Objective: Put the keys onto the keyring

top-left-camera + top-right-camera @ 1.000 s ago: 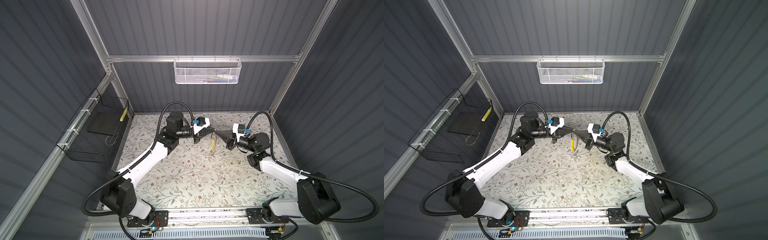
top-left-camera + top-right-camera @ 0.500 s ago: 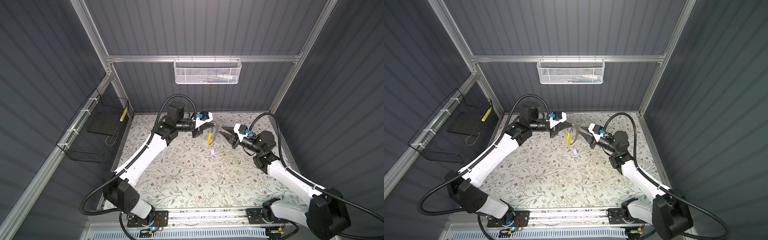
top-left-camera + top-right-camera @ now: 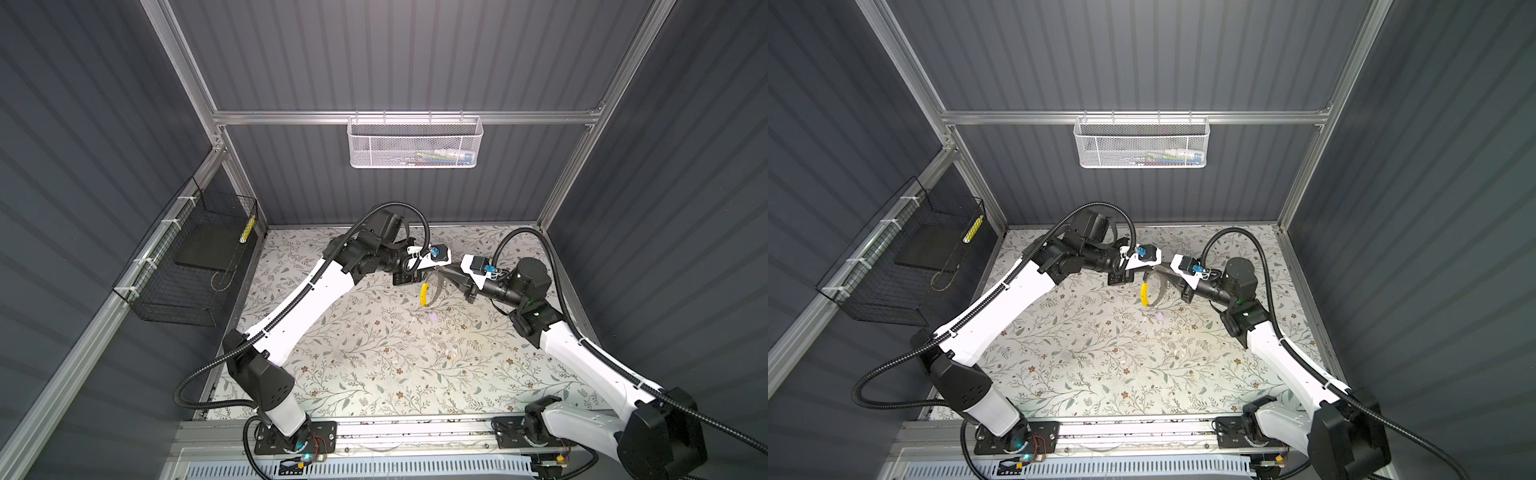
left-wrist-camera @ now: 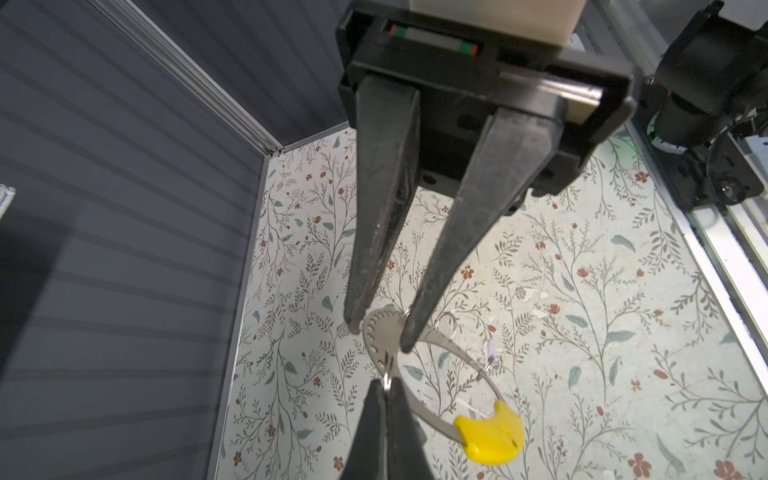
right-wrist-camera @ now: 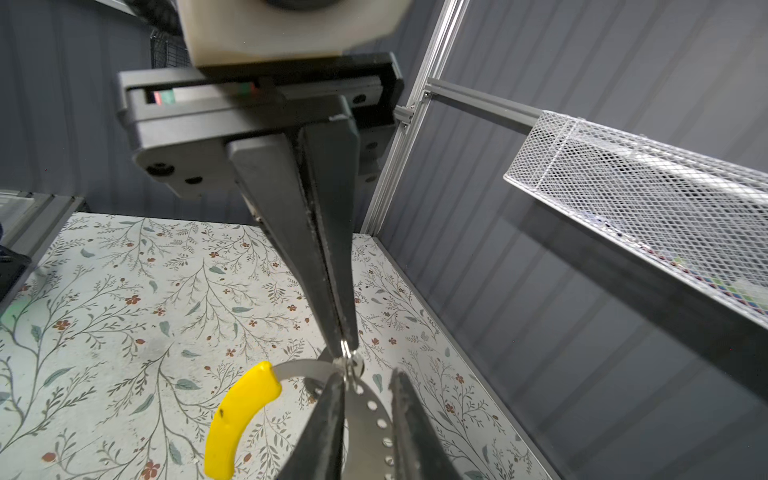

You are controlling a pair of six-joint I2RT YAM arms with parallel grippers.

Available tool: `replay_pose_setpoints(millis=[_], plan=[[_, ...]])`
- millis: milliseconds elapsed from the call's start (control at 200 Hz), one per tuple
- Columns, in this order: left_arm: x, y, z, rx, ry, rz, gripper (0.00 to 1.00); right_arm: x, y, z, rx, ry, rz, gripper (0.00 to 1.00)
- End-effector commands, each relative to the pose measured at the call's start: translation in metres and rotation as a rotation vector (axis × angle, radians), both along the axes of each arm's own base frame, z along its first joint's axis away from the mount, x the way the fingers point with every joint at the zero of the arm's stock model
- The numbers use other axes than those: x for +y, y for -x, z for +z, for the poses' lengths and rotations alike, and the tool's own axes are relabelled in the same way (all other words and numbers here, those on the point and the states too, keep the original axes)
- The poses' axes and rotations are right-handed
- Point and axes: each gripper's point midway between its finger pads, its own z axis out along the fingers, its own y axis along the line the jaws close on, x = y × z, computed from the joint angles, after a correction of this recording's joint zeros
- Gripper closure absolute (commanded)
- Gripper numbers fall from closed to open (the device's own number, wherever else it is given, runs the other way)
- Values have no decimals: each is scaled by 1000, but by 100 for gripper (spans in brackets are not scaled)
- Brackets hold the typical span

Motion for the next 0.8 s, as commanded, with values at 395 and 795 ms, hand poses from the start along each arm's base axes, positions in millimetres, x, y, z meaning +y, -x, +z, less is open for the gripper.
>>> replay_pose_setpoints(millis=[395, 795], plan=[[-6, 11, 2, -79, -116, -8, 100, 7, 8, 10, 21, -56, 71, 82], [-9, 12, 7, -100, -122, -2, 100, 8, 5, -2, 56, -32, 61, 81]])
